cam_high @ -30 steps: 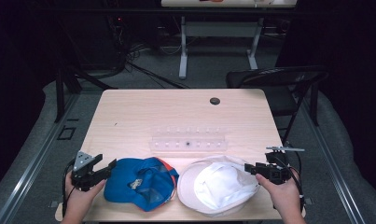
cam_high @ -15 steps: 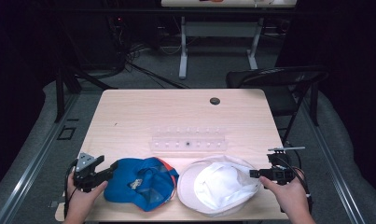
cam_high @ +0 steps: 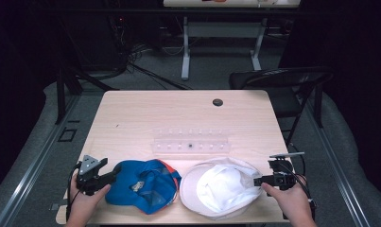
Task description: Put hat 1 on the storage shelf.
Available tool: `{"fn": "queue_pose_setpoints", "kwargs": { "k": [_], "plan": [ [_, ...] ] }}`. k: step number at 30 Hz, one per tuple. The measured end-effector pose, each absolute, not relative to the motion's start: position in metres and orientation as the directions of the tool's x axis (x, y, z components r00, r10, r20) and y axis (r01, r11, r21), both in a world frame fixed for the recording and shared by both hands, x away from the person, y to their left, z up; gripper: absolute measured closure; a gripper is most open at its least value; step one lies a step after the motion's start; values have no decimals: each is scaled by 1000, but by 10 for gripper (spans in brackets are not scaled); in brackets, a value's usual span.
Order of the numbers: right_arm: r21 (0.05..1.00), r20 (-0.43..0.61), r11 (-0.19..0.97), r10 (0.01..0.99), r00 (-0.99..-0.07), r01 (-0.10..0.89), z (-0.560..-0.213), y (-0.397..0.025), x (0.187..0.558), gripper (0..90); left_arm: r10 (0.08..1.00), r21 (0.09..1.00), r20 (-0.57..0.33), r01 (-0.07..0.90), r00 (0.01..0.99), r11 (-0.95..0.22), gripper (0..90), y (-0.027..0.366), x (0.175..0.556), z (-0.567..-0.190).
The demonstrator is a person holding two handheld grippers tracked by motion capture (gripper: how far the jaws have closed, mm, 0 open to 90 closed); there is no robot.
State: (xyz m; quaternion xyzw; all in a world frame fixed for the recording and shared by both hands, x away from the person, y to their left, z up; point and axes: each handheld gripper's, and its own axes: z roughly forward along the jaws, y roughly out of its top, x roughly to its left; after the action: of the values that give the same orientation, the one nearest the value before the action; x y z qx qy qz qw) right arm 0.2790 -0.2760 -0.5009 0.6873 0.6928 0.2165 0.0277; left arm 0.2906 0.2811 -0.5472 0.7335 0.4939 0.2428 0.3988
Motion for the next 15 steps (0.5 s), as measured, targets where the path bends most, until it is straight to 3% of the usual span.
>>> {"fn": "queue_pose_setpoints", "kwargs": {
  "k": [10, 15],
  "plan": [
    [291, 269, -56, 963, -25, 955, -507, -276, 282, 615, 918, 822, -34, 533, 395, -199, 375, 282, 291, -547],
    [268, 278, -53, 960, -25, 962, -506, -274, 284, 718, 919, 824, -35, 532, 392, -195, 375, 281, 291, -548]
  ]
}}
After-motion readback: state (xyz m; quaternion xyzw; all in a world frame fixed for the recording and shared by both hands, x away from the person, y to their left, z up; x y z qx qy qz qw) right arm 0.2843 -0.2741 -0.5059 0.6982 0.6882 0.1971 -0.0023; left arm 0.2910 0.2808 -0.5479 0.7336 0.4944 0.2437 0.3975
